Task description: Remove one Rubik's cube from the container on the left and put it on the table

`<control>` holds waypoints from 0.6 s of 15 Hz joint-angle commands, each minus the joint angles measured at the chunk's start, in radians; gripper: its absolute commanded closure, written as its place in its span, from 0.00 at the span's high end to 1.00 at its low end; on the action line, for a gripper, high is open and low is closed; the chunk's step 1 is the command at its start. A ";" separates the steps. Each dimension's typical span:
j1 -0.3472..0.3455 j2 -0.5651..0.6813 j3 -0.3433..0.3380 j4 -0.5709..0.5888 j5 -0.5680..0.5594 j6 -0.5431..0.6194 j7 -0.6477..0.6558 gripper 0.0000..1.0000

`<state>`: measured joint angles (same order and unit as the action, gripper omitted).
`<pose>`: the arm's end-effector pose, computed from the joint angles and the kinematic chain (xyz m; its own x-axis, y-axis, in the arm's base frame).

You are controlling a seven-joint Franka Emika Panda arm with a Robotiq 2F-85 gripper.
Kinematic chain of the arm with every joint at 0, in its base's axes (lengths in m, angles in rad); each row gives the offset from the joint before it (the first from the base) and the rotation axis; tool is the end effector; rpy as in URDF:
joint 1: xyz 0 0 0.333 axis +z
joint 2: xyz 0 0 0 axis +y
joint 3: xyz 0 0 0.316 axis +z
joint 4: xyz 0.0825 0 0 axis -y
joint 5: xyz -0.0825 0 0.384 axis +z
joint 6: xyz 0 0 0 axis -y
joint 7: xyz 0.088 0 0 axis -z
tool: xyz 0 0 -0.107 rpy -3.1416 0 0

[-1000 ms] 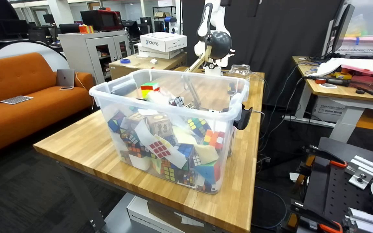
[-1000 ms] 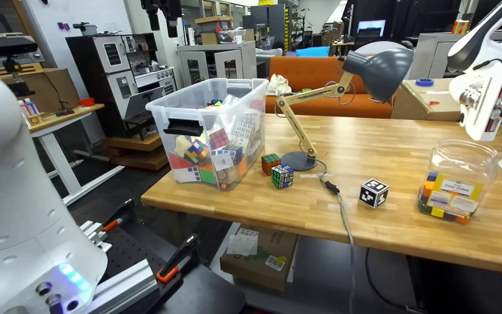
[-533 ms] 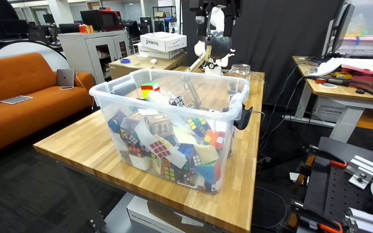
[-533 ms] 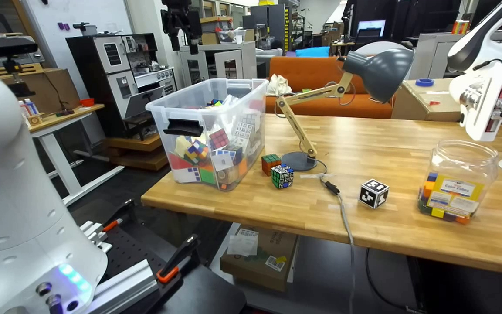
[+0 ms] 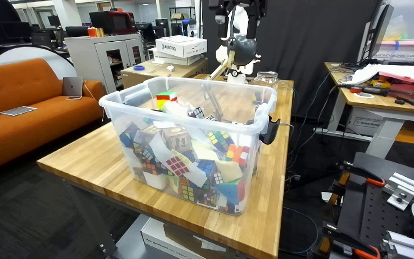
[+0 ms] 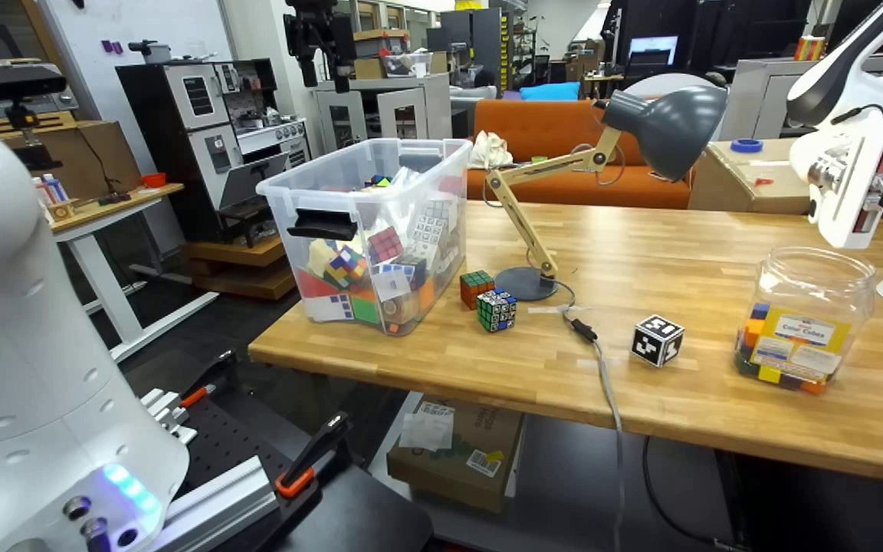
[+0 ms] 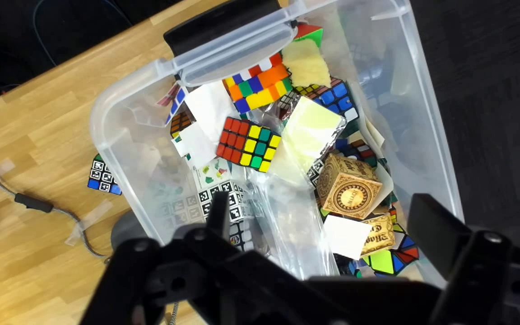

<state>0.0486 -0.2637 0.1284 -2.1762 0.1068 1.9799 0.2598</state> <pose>0.4729 0.0952 0.5068 0.9909 -0.1268 0.0451 -0.1228 -0.9891 -0.0814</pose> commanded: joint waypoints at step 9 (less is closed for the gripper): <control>0.014 0.280 0.004 0.118 -0.203 0.094 0.109 1.00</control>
<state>0.0509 -0.0821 0.1293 -2.1430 -0.0397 2.0858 0.3200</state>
